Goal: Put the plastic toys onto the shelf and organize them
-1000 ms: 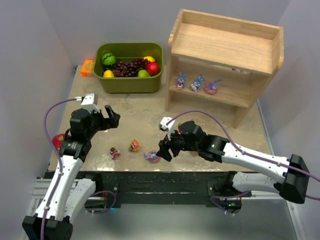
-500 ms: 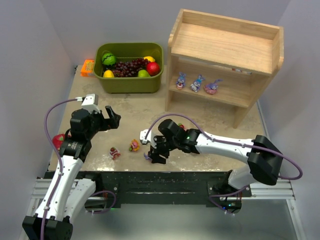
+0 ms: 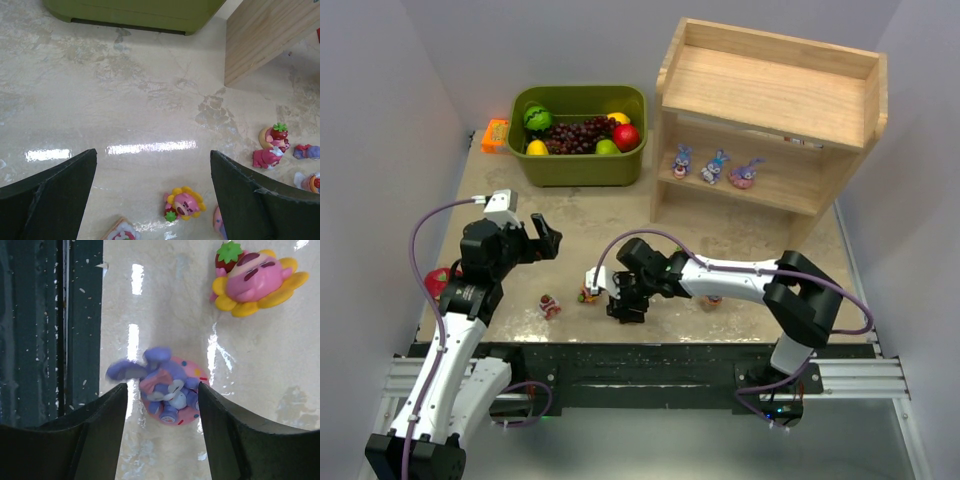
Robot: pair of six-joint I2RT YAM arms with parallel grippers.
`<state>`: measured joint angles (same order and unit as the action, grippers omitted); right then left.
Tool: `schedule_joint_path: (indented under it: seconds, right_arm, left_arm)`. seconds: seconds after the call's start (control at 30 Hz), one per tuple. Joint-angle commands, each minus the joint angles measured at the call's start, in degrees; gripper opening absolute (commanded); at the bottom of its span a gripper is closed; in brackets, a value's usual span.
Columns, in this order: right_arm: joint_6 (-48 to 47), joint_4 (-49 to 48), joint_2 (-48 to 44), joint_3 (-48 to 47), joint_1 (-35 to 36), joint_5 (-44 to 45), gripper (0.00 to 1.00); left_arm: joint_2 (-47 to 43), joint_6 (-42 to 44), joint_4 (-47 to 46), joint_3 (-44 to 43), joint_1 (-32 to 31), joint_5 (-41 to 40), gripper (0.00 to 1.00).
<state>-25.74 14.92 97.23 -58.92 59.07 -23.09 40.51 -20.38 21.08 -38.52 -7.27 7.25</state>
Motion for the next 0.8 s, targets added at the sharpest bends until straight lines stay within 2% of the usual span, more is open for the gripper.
schedule_joint_path:
  seconds: [0.0, 0.33, 0.4, 0.43, 0.47, 0.53, 0.6, 0.67, 0.73, 0.77]
  right_arm:
    - [-2.3, 1.0, 2.4, -3.0, -0.4, 0.2, 0.6]
    - [0.8, -2.6, 3.4, -2.1, -0.4, 4.3, 0.56]
    - [3.4, -2.8, 3.4, -2.5, -0.4, 6.1, 0.52]
    - [4.7, -2.9, 3.7, -2.8, -0.4, 8.5, 0.49]
    - [6.0, -2.9, 3.8, -3.0, -0.4, 10.1, 0.38]
    - [10.3, -3.2, 4.5, -3.0, -0.4, 14.0, 0.27]
    - [14.9, -5.1, 4.5, -1.7, -0.4, 16.1, 0.19]
    - [19.6, -7.8, 3.7, 0.1, -0.4, 21.9, 0.14]
    - [28.0, -11.4, 2.4, 2.3, -0.4, 27.5, 0.14]
    - [31.1, -12.4, 2.3, 2.9, -0.4, 33.6, 0.13]
  left_arm:
    - [-0.4, 1.1, -1.5, 0.0, -0.3, 0.7, 0.99]
    - [-0.3, 1.2, -1.4, 0.0, -0.3, 0.5, 1.0]
    - [-0.2, 1.2, -1.4, 0.0, -0.3, 0.5, 0.99]
    - [-0.3, 1.2, -1.4, 0.0, -0.3, 0.5, 1.0]
    - [-0.3, 1.2, -1.4, 0.0, -0.3, 0.4, 1.0]
    - [-0.3, 1.2, -1.3, 0.1, -0.3, 0.4, 1.0]
    - [-0.4, 1.2, -1.2, 0.1, -0.4, 0.3, 0.99]
    - [-0.5, 1.1, -1.2, 0.3, -0.3, 0.3, 1.0]
    - [-0.6, 1.1, -1.1, 0.4, -0.3, 0.3, 0.99]
    - [-0.8, 1.0, -1.1, 0.5, -0.3, 0.4, 1.0]
